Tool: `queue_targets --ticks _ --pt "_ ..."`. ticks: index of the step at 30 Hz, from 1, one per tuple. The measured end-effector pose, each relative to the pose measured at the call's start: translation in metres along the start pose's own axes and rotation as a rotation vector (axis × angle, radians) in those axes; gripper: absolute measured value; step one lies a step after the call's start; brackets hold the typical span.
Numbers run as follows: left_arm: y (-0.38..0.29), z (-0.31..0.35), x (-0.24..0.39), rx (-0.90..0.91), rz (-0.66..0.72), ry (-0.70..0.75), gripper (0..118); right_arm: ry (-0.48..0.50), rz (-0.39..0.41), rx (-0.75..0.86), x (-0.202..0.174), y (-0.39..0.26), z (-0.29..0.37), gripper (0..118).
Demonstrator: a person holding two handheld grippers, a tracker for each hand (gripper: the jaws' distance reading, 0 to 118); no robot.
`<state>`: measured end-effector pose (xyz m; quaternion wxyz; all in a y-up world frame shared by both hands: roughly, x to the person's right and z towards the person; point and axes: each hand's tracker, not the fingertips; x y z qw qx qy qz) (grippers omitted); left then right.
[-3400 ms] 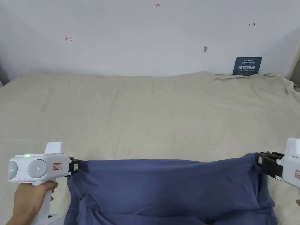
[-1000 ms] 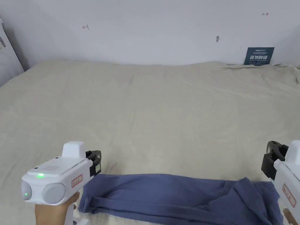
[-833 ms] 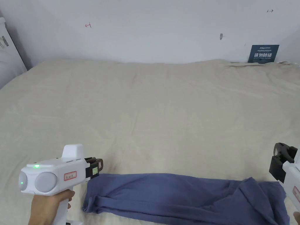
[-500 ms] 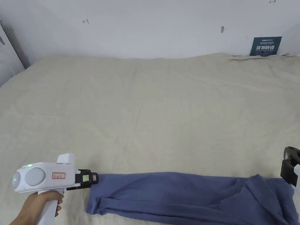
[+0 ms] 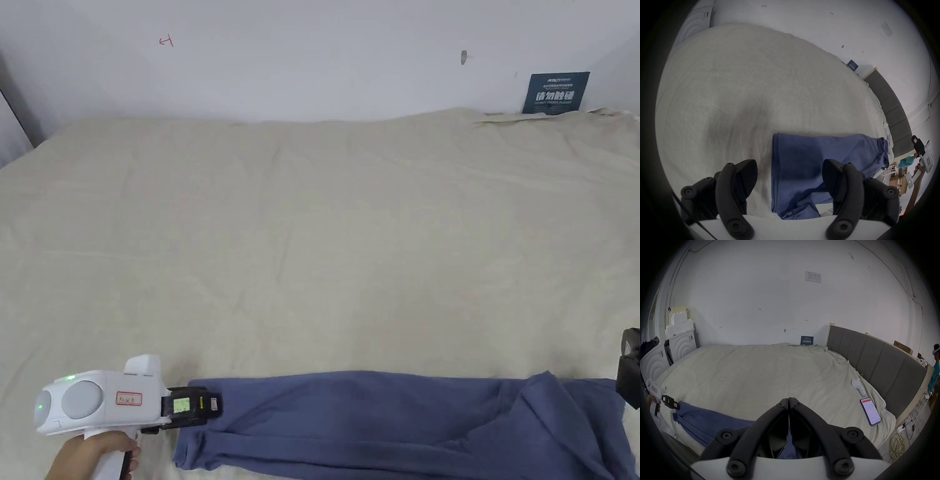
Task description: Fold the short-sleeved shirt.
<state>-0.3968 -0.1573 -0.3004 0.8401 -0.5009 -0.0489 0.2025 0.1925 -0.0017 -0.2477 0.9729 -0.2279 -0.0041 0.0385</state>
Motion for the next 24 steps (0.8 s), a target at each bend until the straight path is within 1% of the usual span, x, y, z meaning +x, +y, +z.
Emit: queue_targets --ticks 2,4,6,7,8,10,11,15,23,24 --pt "-0.003 -0.005 0.004 0.004 -0.005 0.005 70 -0.005 0.004 -0.005 0.002 -0.001 -0.001 0" --pt "-0.005 -0.005 0.007 0.017 -0.017 0.01 67 -0.005 0.001 -0.009 0.003 -0.001 -0.001 0" --pt "-0.004 -0.002 0.01 0.025 -0.008 0.003 49 -0.006 -0.002 -0.011 0.004 -0.002 -0.002 0" --pt "-0.004 -0.002 0.012 0.03 -0.001 -0.023 38 -0.006 -0.001 -0.012 0.004 -0.002 -0.002 0" --pt "-0.005 -0.004 0.013 0.022 0.006 -0.078 25 -0.006 -0.002 -0.012 0.004 -0.002 -0.002 0" --pt "-0.007 -0.01 0.022 0.009 -0.017 -0.052 20 -0.003 -0.005 -0.014 0.005 -0.002 -0.003 0" --pt "-0.008 -0.011 0.025 0.012 -0.039 -0.036 14 -0.002 -0.007 -0.015 0.005 -0.002 -0.003 0" --pt "-0.007 -0.002 0.024 0.027 -0.034 -0.036 7 0.002 -0.014 -0.015 0.006 -0.003 -0.004 0" --pt "0.018 0.041 0.014 0.061 -0.048 -0.03 5 0.013 -0.019 -0.006 0.008 -0.001 -0.004 0" --pt "0.016 0.05 0.022 0.062 -0.055 -0.021 5 0.013 -0.021 -0.004 0.008 0.0 -0.004 0"
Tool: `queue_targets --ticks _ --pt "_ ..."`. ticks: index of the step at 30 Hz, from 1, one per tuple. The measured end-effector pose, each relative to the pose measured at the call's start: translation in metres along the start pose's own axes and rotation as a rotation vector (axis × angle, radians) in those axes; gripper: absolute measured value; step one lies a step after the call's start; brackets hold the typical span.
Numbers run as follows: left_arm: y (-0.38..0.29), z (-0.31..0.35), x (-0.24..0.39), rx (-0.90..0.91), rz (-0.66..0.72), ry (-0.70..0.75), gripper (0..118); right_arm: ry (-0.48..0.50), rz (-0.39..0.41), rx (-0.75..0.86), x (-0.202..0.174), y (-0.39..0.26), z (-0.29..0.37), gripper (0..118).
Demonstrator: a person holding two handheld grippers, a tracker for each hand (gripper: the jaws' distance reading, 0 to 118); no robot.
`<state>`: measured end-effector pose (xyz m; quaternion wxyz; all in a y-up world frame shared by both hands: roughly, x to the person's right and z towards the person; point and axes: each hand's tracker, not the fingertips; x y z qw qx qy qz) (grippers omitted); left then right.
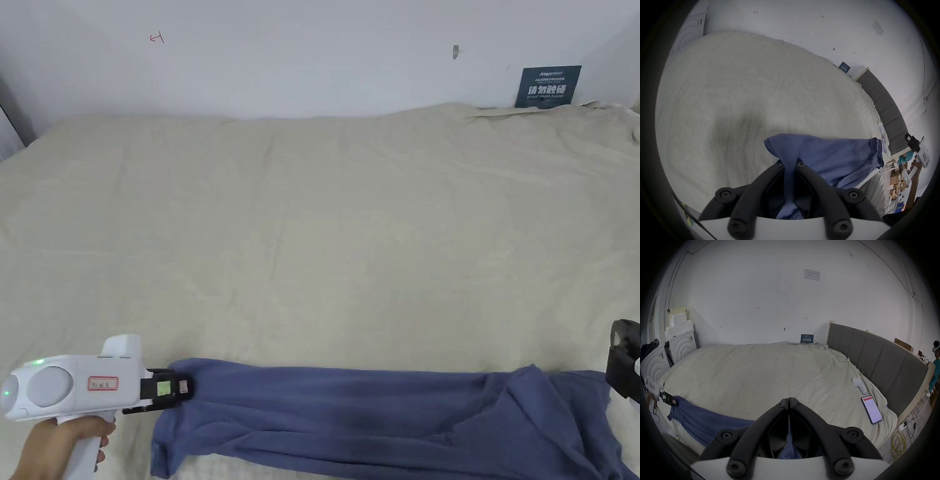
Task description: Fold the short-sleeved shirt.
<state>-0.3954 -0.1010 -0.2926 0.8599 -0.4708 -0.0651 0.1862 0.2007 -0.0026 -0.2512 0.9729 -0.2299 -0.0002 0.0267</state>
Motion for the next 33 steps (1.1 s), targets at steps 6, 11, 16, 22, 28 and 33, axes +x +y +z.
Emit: queue_targets --ticks 6,11,16,22,28,33 --pt "0.007 0.026 -0.003 -0.006 0.007 0.097 4 0.008 -0.007 0.016 0.002 0.002 0.002 0" --pt "0.008 0.041 -0.004 -0.014 0.011 0.175 4 0.014 -0.007 0.025 0.004 0.003 0.005 0" --pt "0.01 0.04 0.022 -0.047 0.018 0.239 4 0.021 -0.009 0.025 0.006 0.001 0.006 0" --pt "0.015 0.024 0.089 -0.085 -0.052 0.092 4 0.037 -0.01 0.026 0.008 -0.003 0.007 0" --pt "0.014 -0.012 0.147 -0.13 -0.107 -0.01 4 0.035 -0.02 0.028 0.014 -0.005 0.012 0" --pt "0.012 -0.054 0.18 -0.157 -0.112 -0.082 4 0.027 -0.025 0.031 0.02 -0.006 0.016 0"
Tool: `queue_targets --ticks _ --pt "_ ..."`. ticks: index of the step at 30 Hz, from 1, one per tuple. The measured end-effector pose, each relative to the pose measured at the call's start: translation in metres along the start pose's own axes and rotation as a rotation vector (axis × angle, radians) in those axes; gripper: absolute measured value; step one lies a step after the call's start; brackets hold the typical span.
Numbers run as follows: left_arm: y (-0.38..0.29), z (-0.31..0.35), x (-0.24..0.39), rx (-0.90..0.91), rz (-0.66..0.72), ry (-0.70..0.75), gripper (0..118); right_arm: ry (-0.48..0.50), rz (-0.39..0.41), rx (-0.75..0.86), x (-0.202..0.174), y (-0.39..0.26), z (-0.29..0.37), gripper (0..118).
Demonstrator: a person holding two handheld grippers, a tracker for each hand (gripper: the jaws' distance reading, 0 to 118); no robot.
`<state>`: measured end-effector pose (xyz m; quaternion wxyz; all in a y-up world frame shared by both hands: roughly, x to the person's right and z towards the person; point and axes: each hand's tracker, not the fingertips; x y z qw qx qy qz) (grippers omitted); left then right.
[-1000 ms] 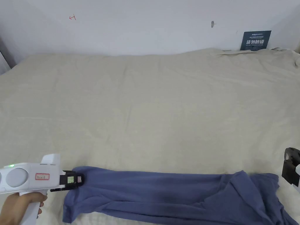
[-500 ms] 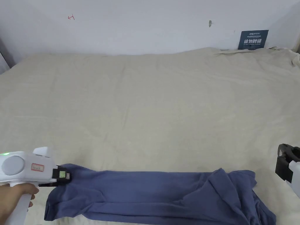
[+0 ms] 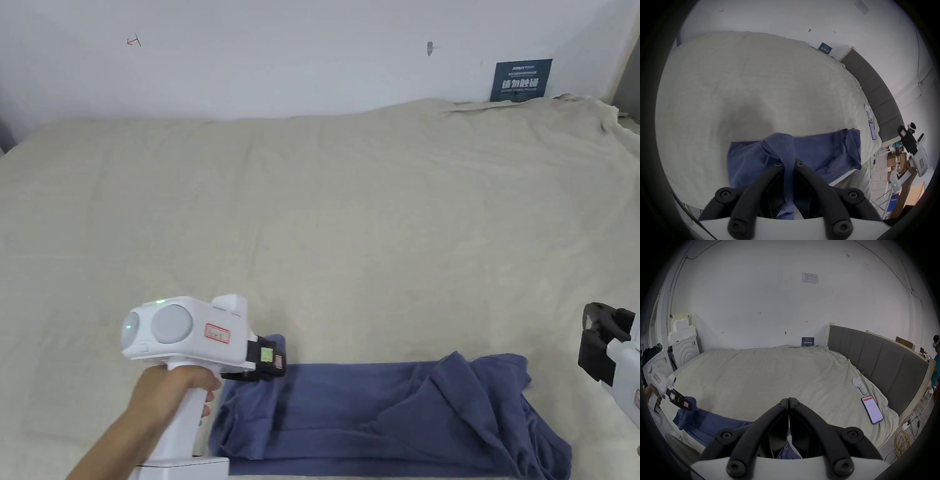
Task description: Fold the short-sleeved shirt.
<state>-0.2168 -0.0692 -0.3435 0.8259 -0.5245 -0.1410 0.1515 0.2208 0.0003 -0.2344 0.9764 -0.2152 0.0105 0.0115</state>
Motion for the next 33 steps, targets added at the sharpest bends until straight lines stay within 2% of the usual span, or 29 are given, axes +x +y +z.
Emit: queue_targets --ticks 7,13,15,16,17,20,21,22,28,33 --pt "-0.003 -0.048 0.036 -0.041 0.042 -0.083 4 -0.016 -0.004 0.001 0.009 -0.002 0.004 0" --pt "-0.009 -0.08 0.04 -0.052 0.074 -0.056 5 -0.023 -0.007 -0.007 0.012 -0.005 0.005 0" --pt "-0.013 -0.084 0.044 -0.062 0.06 -0.035 9 -0.024 -0.008 -0.008 0.012 -0.005 0.005 0" --pt "-0.014 -0.084 0.045 -0.058 0.055 -0.03 15 -0.023 -0.008 -0.01 0.012 -0.006 0.005 0" --pt "-0.015 -0.083 0.045 -0.052 0.053 -0.032 33 -0.024 -0.008 -0.01 0.012 -0.006 0.005 0" --pt "-0.016 -0.075 0.048 -0.021 0.061 -0.045 103 -0.022 -0.008 -0.012 0.012 -0.006 0.005 0" --pt "-0.016 -0.071 0.048 -0.006 0.065 -0.049 115 -0.02 -0.009 -0.011 0.012 -0.006 0.005 0" --pt "-0.016 -0.067 0.048 0.003 0.057 -0.057 118 -0.02 -0.009 -0.011 0.012 -0.005 0.005 0" --pt "-0.012 -0.019 0.033 0.188 0.118 -0.141 118 -0.012 -0.015 -0.006 0.011 -0.003 0.008 0" --pt "-0.02 0.018 0.016 0.33 0.076 -0.034 118 -0.009 -0.013 0.002 0.01 -0.001 0.01 0"
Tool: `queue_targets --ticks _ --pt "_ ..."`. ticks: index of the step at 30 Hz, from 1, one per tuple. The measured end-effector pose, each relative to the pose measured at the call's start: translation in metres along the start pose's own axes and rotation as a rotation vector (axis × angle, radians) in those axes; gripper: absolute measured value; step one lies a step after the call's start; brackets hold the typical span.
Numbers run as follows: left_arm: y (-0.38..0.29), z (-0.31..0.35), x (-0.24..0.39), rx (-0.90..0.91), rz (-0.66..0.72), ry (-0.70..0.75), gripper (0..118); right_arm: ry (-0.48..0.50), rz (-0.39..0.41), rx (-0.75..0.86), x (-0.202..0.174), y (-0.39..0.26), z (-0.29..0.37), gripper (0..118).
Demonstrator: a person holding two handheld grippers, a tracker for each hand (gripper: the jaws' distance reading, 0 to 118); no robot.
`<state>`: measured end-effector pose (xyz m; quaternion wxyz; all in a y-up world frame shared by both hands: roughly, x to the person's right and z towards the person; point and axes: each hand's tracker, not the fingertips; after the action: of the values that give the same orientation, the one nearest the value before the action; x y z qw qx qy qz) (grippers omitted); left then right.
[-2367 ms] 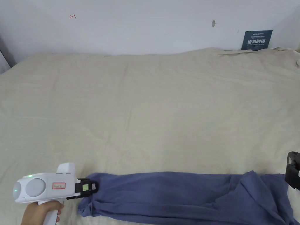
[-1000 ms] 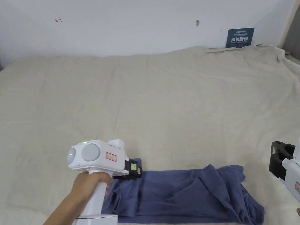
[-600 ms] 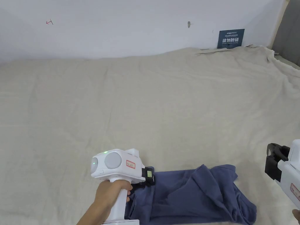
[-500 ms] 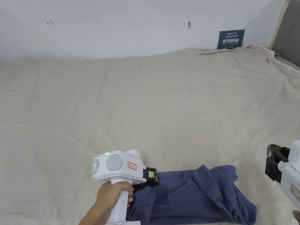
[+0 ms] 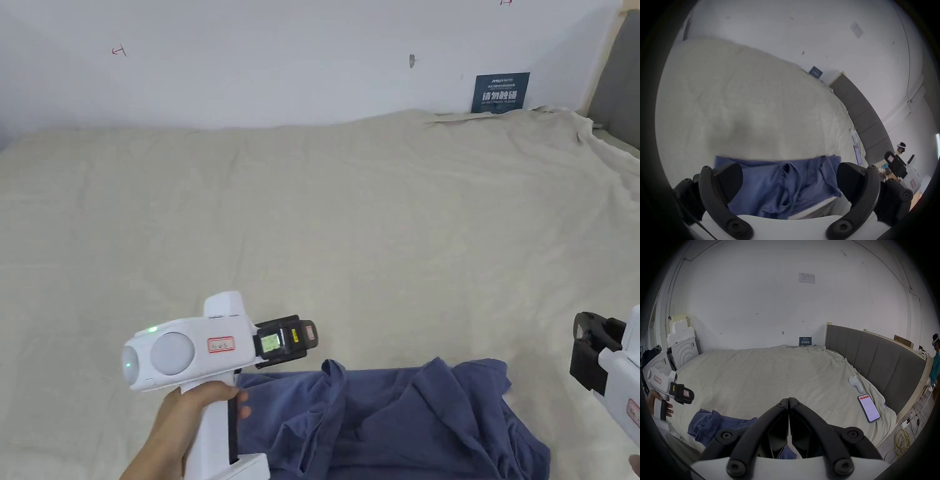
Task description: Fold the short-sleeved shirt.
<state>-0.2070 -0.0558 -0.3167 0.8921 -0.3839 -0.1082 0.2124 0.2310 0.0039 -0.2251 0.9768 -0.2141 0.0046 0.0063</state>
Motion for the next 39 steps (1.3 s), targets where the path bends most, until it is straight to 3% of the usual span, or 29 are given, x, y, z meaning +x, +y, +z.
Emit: queue_targets --ticks 2,3,4,5,6,8,11,15,39 --pt "-0.003 0.009 -0.007 0.047 -0.039 0.07 114 0.001 0.0 0.003 0.0 0.001 0.001 0" --pt "-0.008 0.014 -0.012 0.113 -0.042 0.098 103 0.002 0.002 0.004 0.0 0.002 0.001 0" --pt "-0.012 0.018 -0.015 0.143 -0.063 0.102 81 0.001 0.003 0.006 0.0 0.002 0.001 0" --pt "-0.017 0.019 -0.02 0.155 -0.077 0.096 41 0.001 0.004 0.009 0.0 0.002 0.001 0" --pt "-0.021 0.018 -0.027 0.144 -0.06 0.098 17 0.002 0.004 0.008 0.0 0.002 0.001 0" --pt "-0.028 0.019 -0.038 0.129 -0.014 0.072 0 0.001 0.004 0.009 0.0 0.003 0.001 0" --pt "-0.044 0.015 -0.046 0.144 -0.005 0.082 0 0.003 -0.001 0.009 0.0 0.002 0.001 0" --pt "-0.068 0.001 -0.048 0.105 -0.109 0.201 0 0.005 -0.002 0.003 0.0 0.001 0.001 0" --pt "-0.151 -0.089 0.047 -0.045 -0.152 0.04 0 -0.048 -0.03 -0.023 0.036 -0.007 0.01 0"
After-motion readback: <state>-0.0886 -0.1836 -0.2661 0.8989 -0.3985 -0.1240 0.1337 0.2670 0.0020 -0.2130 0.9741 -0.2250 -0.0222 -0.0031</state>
